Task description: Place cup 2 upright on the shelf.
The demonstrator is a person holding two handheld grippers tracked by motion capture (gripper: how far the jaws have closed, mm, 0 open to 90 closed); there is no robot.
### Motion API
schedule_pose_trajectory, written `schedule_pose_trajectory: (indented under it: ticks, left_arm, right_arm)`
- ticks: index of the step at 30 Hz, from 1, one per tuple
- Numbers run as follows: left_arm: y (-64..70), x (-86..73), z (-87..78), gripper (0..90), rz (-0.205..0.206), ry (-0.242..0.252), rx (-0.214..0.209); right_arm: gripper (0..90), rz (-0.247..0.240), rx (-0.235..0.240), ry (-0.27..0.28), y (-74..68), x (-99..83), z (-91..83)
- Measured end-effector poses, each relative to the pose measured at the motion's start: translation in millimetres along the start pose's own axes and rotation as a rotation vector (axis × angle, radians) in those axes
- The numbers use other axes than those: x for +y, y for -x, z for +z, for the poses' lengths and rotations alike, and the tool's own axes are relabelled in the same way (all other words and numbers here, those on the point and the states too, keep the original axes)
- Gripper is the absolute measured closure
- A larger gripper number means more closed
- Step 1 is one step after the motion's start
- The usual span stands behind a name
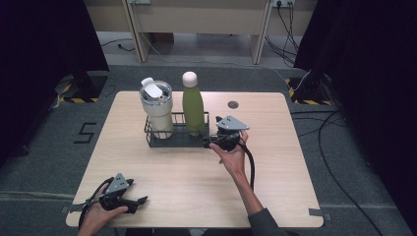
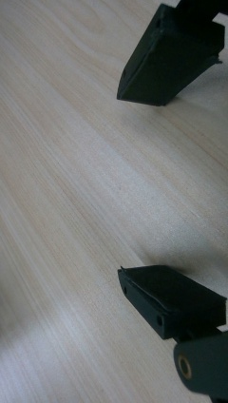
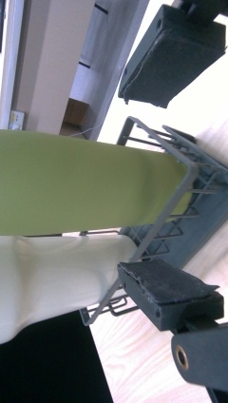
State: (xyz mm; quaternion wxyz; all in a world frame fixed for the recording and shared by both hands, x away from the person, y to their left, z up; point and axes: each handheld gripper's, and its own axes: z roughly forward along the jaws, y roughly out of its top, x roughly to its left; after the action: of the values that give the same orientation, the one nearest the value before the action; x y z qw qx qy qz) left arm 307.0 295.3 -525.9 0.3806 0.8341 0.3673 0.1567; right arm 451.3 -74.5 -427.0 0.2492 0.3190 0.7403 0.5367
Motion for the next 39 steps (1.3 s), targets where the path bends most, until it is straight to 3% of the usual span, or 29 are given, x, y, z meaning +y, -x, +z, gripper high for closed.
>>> schedule_pose_trajectory:
  ticks: [6, 9, 13, 15, 39]
  left_arm:
    - [-0.1, 0.0, 0.0, 12.8, 0.000, 0.000, 0.002]
    - [-0.1, -0.1, 0.1, 12.8, -0.001, 0.001, 0.002]
    - [0.0, 0.0, 0.0, 12.8, -0.001, 0.000, 0.002]
    - [0.0, -0.1, 0.1, 12.8, -0.001, 0.001, 0.002]
    - [-0.2, 0.0, -0.1, 12.8, 0.003, -0.002, 0.004]
  right_arm:
    - [15.5, 0.004, 0.001, 0.011, -2.0, -4.9, -9.8]
    - [15.5, 0.033, 0.026, 0.017, -4.6, -10.1, -13.8]
    - [15.6, 0.010, 0.005, 0.005, -4.6, -15.9, -16.0]
    - [15.7, 0.031, 0.012, 0.004, -3.3, -19.3, -17.3]
    - [15.6, 0.028, 0.011, -0.024, -4.8, -34.3, -33.4]
